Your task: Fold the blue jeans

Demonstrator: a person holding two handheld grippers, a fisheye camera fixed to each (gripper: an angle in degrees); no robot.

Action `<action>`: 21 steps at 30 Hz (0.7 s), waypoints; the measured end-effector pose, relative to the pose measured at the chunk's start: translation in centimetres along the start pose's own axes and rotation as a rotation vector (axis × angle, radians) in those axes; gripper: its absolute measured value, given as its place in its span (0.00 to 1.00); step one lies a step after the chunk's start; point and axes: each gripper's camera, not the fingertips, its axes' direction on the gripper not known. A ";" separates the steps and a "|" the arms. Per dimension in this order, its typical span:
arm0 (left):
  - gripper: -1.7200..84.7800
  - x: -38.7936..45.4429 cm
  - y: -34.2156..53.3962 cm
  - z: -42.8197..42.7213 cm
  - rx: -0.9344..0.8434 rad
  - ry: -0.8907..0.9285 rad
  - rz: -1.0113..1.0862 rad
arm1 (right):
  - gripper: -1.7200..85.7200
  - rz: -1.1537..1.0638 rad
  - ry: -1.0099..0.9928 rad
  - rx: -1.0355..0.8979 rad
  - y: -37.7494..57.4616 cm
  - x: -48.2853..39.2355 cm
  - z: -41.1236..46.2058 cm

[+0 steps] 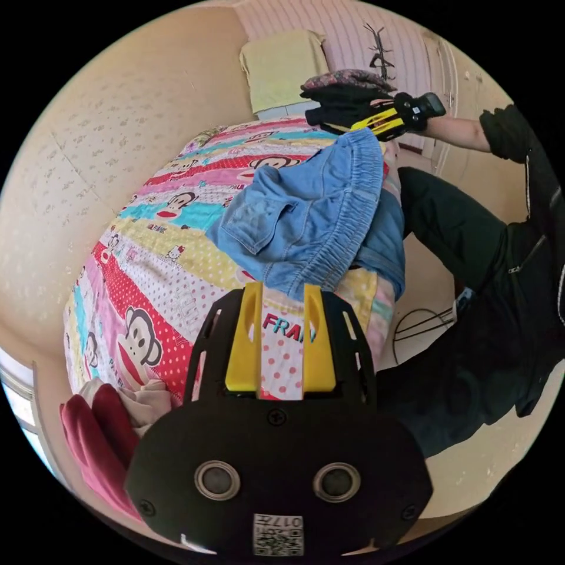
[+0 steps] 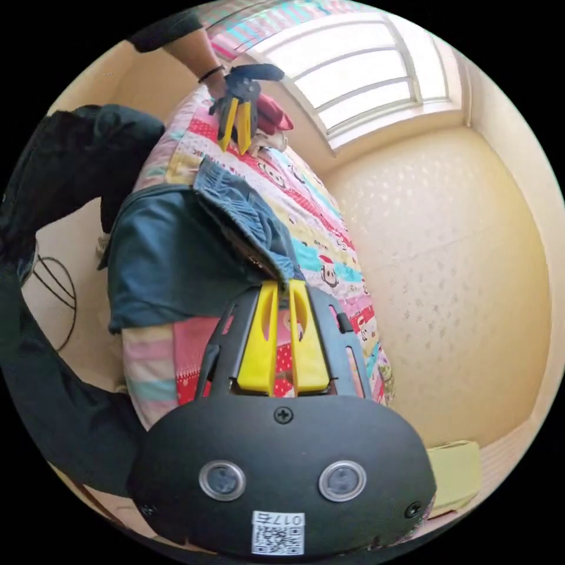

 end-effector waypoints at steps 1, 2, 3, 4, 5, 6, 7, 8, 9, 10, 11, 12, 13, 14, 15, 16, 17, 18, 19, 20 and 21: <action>0.16 -0.3 -0.1 0.4 0.002 0.023 0.003 | 0.07 0.099 -0.042 0.006 0.2 2.5 0.8; 0.16 -0.3 -0.2 0.6 -0.003 0.025 0.011 | 0.07 0.176 -0.080 0.019 0.5 4.7 1.6; 0.16 -0.1 -0.4 1.2 -0.014 0.017 0.036 | 0.07 0.210 -0.098 0.029 0.6 5.7 2.0; 0.17 0.4 -0.6 1.7 -0.016 0.001 0.067 | 0.07 0.273 -0.139 0.044 0.9 7.7 3.0; 0.17 0.7 -0.8 1.9 -0.010 0.000 0.085 | 0.07 0.320 -0.174 0.041 1.2 9.4 4.1; 0.17 1.4 -1.1 2.1 0.002 0.007 0.125 | 0.07 0.336 -0.185 0.038 1.3 10.2 4.7; 0.17 2.2 -1.4 2.5 0.002 0.023 0.171 | 0.07 0.361 -0.202 0.027 1.5 11.4 5.9; 0.17 2.6 -1.6 2.7 -0.008 0.029 0.197 | 0.07 0.385 -0.223 0.011 1.9 12.6 7.2; 0.17 3.6 -1.9 3.3 -0.048 0.021 0.264 | 0.07 0.394 -0.233 0.005 2.1 13.1 7.8; 0.17 4.7 -2.0 4.0 -0.093 -0.003 0.337 | 0.07 0.410 -0.257 -0.003 2.5 14.0 8.9; 0.17 5.1 -1.9 4.3 -0.111 -0.017 0.371 | 0.07 0.433 -0.285 -0.007 3.1 15.0 10.0; 0.18 5.9 -1.9 4.8 -0.131 -0.035 0.420 | 0.06 0.449 -0.299 -0.008 3.5 15.4 10.5; 0.17 6.5 -1.9 5.2 -0.131 -0.033 0.454 | 0.06 0.494 -0.330 -0.005 4.3 16.5 11.5; 0.17 6.7 -1.9 5.4 -0.129 -0.040 0.467 | 0.06 0.545 -0.364 0.002 5.3 17.6 12.4; 0.17 7.3 -2.0 5.9 -0.124 -0.075 0.499 | 0.06 0.574 -0.382 0.007 5.9 18.1 12.9; 0.17 7.6 -2.1 6.5 -0.126 -0.137 0.526 | 0.06 0.631 -0.419 0.017 7.1 19.2 13.8; 0.16 7.7 -2.2 6.9 -0.126 -0.164 0.534 | 0.06 0.686 -0.453 0.026 8.3 20.3 14.8; 0.16 7.4 -2.4 7.6 -0.122 -0.185 0.528 | 0.06 0.710 -0.467 0.028 9.0 20.8 15.3; 0.16 6.7 -2.7 8.2 -0.124 -0.168 0.500 | 0.05 0.748 -0.487 0.027 10.2 21.7 16.2; 0.15 6.3 -2.8 8.5 -0.120 -0.159 0.486 | 0.05 0.785 -0.507 0.023 11.5 22.5 17.0; 0.15 5.7 -3.0 8.8 -0.104 -0.158 0.457 | 0.05 0.801 -0.520 0.021 12.1 22.9 17.4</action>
